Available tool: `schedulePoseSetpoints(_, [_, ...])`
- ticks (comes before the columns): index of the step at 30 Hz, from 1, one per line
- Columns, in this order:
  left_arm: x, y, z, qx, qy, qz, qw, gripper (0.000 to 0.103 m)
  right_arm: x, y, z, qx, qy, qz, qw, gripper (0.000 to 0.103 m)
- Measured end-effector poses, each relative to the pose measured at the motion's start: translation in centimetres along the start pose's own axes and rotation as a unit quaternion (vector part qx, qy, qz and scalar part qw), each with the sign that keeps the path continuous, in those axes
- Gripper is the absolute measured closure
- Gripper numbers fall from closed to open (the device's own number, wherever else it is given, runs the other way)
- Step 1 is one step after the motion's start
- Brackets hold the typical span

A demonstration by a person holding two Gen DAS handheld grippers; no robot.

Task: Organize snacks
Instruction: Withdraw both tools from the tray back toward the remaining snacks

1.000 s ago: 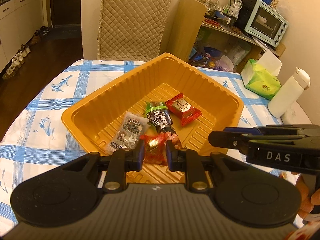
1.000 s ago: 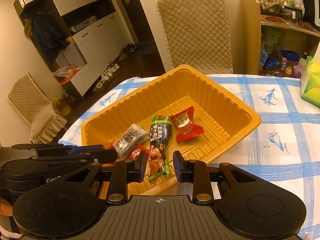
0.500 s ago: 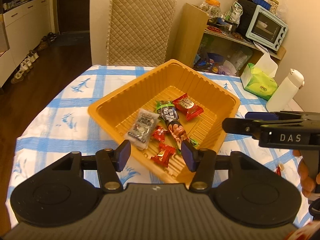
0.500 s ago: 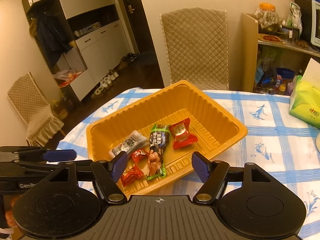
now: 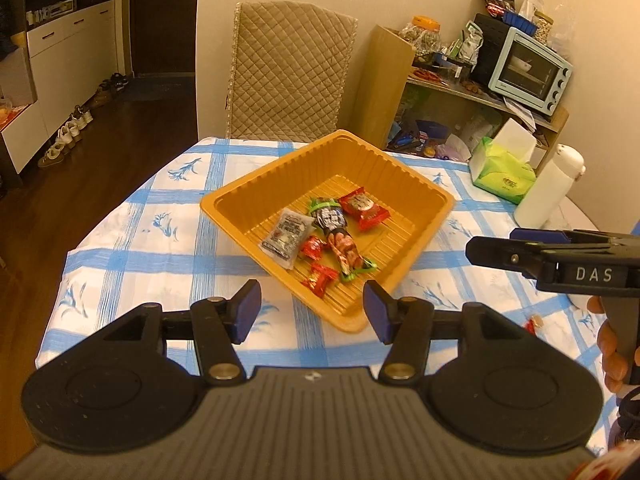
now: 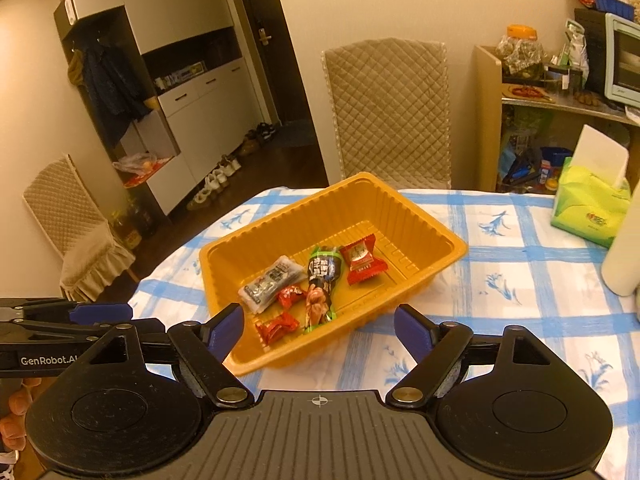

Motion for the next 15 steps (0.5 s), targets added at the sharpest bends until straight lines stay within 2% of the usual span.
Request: schedulePoseSetpoints(15, [5.0,-3.8,5.2,0.009,0.006,-0.012,0.9999,0.049,4.9,-7.0,2.3,0.014,0.007,-0.006,1.0,0.019])
Point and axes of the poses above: each gripper's, at about its wrist camera, not at the fingertips, and y roughly the way its jaws point, z to its right, x to its underside, the point moved 6 cm from there along y, roughly the way its jaws point, and after that the axes turned 12 degrees about x, right-handed, at the moved point
